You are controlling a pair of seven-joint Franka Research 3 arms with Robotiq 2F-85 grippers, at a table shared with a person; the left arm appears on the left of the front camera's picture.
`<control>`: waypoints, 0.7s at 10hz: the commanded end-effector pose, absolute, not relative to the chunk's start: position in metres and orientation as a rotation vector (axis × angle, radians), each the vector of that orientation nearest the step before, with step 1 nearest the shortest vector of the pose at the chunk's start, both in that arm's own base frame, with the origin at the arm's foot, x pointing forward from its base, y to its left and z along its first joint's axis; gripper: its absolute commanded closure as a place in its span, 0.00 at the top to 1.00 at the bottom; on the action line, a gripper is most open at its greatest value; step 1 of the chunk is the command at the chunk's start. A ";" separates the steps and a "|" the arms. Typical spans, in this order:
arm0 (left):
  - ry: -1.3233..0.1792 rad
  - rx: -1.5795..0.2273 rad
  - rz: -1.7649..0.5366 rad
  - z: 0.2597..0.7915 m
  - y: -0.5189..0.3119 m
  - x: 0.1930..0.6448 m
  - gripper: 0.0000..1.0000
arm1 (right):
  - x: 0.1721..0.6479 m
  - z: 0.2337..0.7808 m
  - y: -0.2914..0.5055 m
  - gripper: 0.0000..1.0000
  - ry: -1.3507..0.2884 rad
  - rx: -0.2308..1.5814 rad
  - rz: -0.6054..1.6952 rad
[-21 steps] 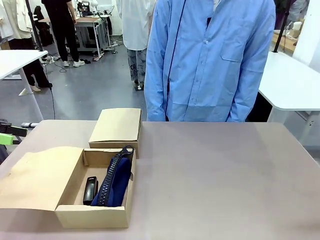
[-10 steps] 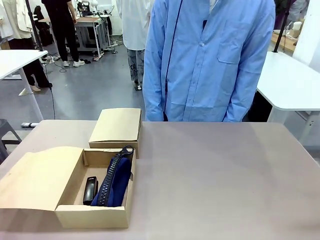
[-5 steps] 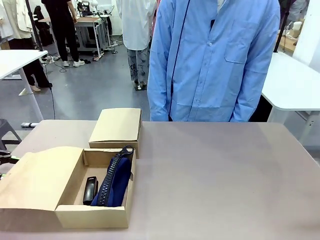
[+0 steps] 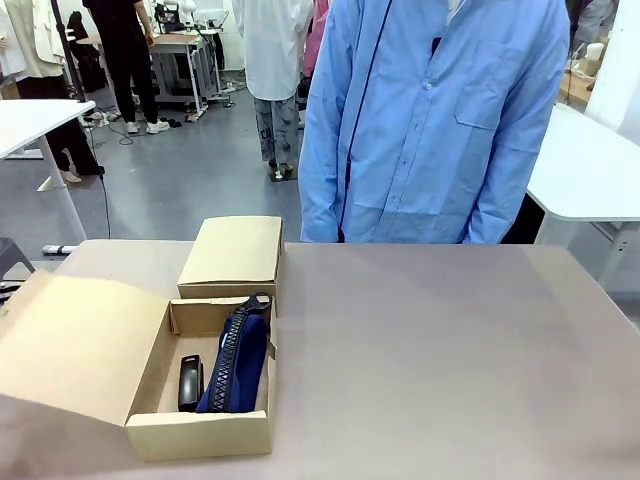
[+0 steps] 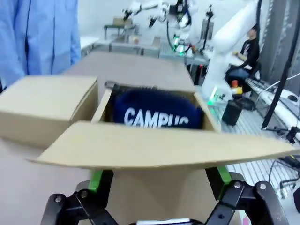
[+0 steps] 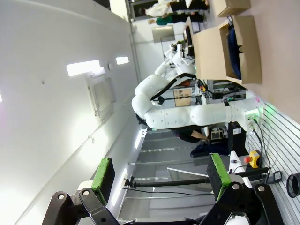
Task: Place items inside the box.
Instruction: Close the lid of the Mailer Box closest to the robot.
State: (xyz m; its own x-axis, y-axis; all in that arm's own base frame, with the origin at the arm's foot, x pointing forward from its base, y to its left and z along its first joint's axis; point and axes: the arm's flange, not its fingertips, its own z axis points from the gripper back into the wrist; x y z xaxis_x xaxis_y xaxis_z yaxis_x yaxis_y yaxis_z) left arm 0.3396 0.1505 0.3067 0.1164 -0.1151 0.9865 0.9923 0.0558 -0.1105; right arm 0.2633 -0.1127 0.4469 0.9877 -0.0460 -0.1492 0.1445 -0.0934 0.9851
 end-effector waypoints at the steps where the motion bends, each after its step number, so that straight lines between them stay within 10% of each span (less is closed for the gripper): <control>1: -1.164 -1.170 -1.122 0.324 0.137 0.327 1.00 | 0.265 0.454 -0.112 1.00 0.071 1.680 -0.171; 7: -1.029 -1.325 -1.247 0.353 -0.008 0.303 1.00 | 0.265 0.454 -0.112 1.00 0.071 1.680 -0.171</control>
State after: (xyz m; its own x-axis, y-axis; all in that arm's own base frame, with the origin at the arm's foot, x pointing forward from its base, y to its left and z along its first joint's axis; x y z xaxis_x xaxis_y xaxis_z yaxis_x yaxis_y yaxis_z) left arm 0.3260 0.0335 0.3577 0.0993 -0.0055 0.9950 0.9845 -0.1444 -0.0990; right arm 0.2634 -0.1125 0.4469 0.9877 -0.0455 -0.1498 0.1452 -0.0928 0.9850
